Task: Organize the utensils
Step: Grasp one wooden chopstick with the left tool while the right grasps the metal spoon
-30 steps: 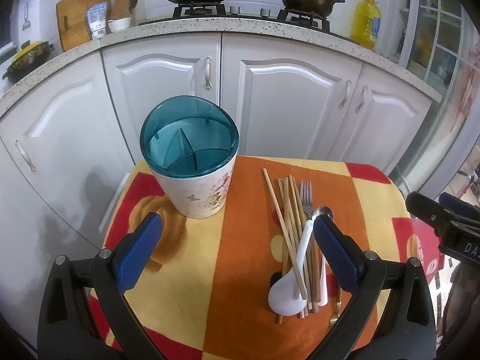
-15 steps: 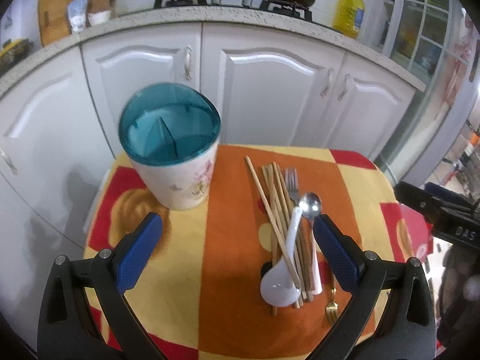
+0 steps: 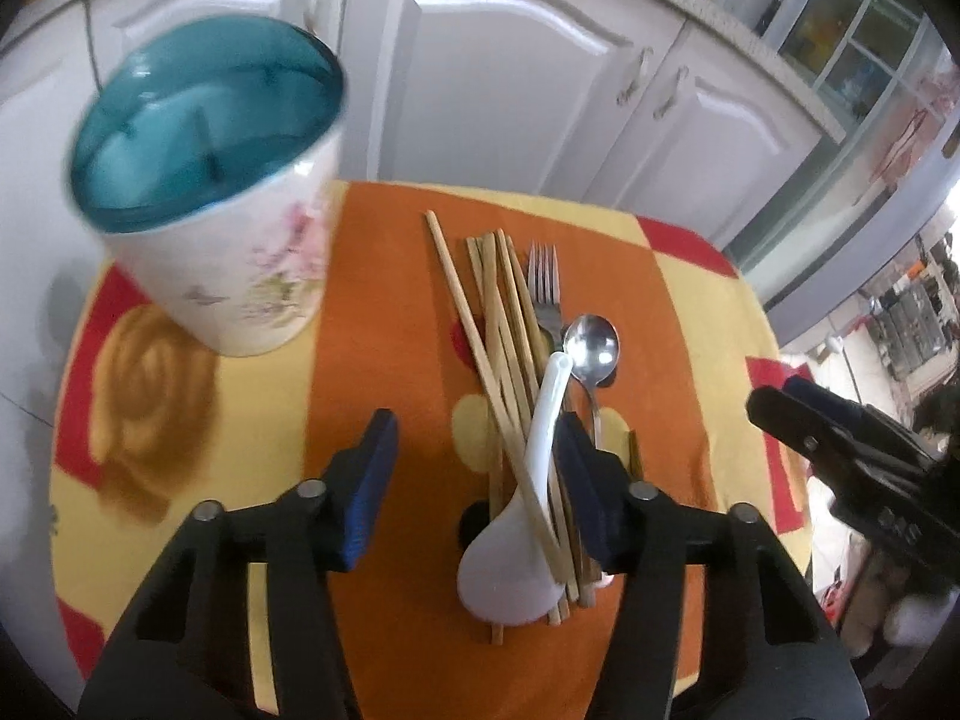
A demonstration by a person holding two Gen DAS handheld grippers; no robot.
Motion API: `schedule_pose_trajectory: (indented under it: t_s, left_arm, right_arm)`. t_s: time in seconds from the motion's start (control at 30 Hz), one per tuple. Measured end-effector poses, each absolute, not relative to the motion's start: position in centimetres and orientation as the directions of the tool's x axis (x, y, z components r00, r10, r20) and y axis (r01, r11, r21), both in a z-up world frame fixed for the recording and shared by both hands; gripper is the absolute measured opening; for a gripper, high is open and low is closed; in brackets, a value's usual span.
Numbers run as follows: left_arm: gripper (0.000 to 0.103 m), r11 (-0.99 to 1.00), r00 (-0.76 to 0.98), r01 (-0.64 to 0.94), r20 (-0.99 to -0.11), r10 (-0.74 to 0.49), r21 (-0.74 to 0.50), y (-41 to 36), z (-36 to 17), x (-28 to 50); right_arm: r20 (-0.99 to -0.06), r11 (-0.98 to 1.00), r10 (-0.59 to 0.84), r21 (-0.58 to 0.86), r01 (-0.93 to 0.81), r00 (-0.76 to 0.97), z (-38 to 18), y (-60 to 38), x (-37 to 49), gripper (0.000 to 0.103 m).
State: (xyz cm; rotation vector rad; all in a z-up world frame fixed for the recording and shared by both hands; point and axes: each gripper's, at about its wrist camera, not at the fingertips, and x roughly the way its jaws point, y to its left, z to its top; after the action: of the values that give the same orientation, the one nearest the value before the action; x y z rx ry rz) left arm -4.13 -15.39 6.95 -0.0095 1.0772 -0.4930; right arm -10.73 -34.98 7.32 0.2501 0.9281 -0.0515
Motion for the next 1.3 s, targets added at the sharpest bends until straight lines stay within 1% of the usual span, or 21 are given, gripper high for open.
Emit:
schedule_pose_trajectory:
  t_s: [0.07, 0.1, 0.13, 0.2, 0.27, 0.3, 0.33, 0.4, 0.47, 0.5, 0.77, 0.97, 1.07, 1.13, 1.17, 1.2, 1.3]
  left_arm:
    - [0.049, 0.892, 0.354, 0.38, -0.852, -0.386, -0.246, -16.2, 6.0, -3.4]
    - [0.043, 0.893, 0.337, 0.378, -0.861, -0.38, -0.246, -16.7, 5.4, -2.9]
    - [0.039, 0.892, 0.317, 0.379, -0.871, -0.375, -0.246, -17.1, 4.7, -2.5]
    - [0.023, 0.89, 0.286, 0.384, -0.885, -0.367, -0.245, -17.6, 3.8, -1.9]
    - [0.014, 0.884, 0.268, 0.392, -0.888, -0.373, -0.252, -17.8, 3.1, -1.5]
    - [0.01, 0.884, 0.263, 0.393, -0.891, -0.371, -0.252, -17.9, 2.9, -1.4]
    - [0.01, 0.884, 0.263, 0.394, -0.89, -0.372, -0.253, -17.8, 2.9, -1.4]
    - [0.007, 0.886, 0.27, 0.39, -0.888, -0.371, -0.251, -17.3, 3.2, -1.4]
    - [0.005, 0.885, 0.28, 0.386, -0.881, -0.38, -0.259, -16.4, 3.7, -1.7]
    - [0.005, 0.884, 0.282, 0.386, -0.879, -0.384, -0.262, -15.8, 3.9, -1.8]
    - [0.005, 0.885, 0.279, 0.398, -0.887, -0.367, -0.241, -11.4, 4.6, -4.3]
    - [0.004, 0.895, 0.238, 0.397, -0.919, -0.314, -0.203, -7.9, 3.4, -6.9]
    - [0.005, 0.897, 0.227, 0.396, -0.926, -0.303, -0.197, -7.0, 3.0, -7.6]
    - [0.013, 0.894, 0.227, 0.392, -0.919, -0.323, -0.218, -6.7, 3.3, -7.4]
    - [0.026, 0.893, 0.233, 0.391, -0.914, -0.332, -0.225, -6.7, 3.5, -7.2]
    - [0.035, 0.891, 0.248, 0.389, -0.905, -0.346, -0.234, -6.7, 3.8, -6.9]
    - [0.036, 0.893, 0.291, 0.384, -0.887, -0.357, -0.234, -7.3, 4.6, -5.6]
  right_arm:
    - [-0.801, 0.969, 0.068, 0.195, 0.152, 0.595, 7.1, -35.1, -10.7, 0.06]
    - [-0.803, 0.969, 0.071, 0.197, 0.152, 0.592, 7.0, -35.1, -10.7, 0.06]
    - [-0.804, 0.968, 0.077, 0.202, 0.15, 0.589, 6.9, -35.2, -10.7, 0.06]
    - [-0.803, 0.965, 0.092, 0.218, 0.147, 0.589, 6.8, -35.2, -10.6, 0.06]
    - [-0.796, 0.961, 0.104, 0.236, 0.146, 0.597, 6.7, -35.3, -10.6, 0.059]
    - [-0.793, 0.959, 0.112, 0.244, 0.144, 0.599, 6.6, -35.3, -10.6, 0.054]
    - [-0.793, 0.958, 0.121, 0.251, 0.14, 0.598, 6.5, -35.3, -10.5, 0.049]
    - [-0.794, 0.956, 0.135, 0.262, 0.133, 0.593, 6.3, -35.2, -10.3, 0.045]
    - [-0.796, 0.954, 0.146, 0.27, 0.129, 0.587, 5.9, -35.2, -10.0, 0.041]
    - [-0.798, 0.953, 0.151, 0.275, 0.129, 0.583, 5.7, -35.1, -9.9, 0.04]
    - [-0.808, 0.954, 0.166, 0.276, 0.115, 0.566, 5.2, -34.6, -9.9, 0.04]
    - [-0.824, 0.955, 0.182, 0.278, 0.104, 0.537, 4.5, -34.0, -9.3, 0.04]
    - [-0.816, 0.947, 0.206, 0.306, 0.102, 0.541, 4.2, -34.0, -8.6, 0.04]
    - [-0.811, 0.942, 0.228, 0.324, 0.09, 0.539, 3.9, -34.1, -7.5, 0.042]
    - [-0.811, 0.943, 0.23, 0.322, 0.081, 0.538, 3.7, -34.1, -7.0, 0.042]
    - [-0.81, 0.947, 0.231, 0.315, 0.069, 0.539, 3.7, -34.1, -6.5, 0.042]
    - [-0.808, 0.956, 0.235, 0.292, 0.021, 0.541, 3.2, -34.0, -4.8, 0.042]
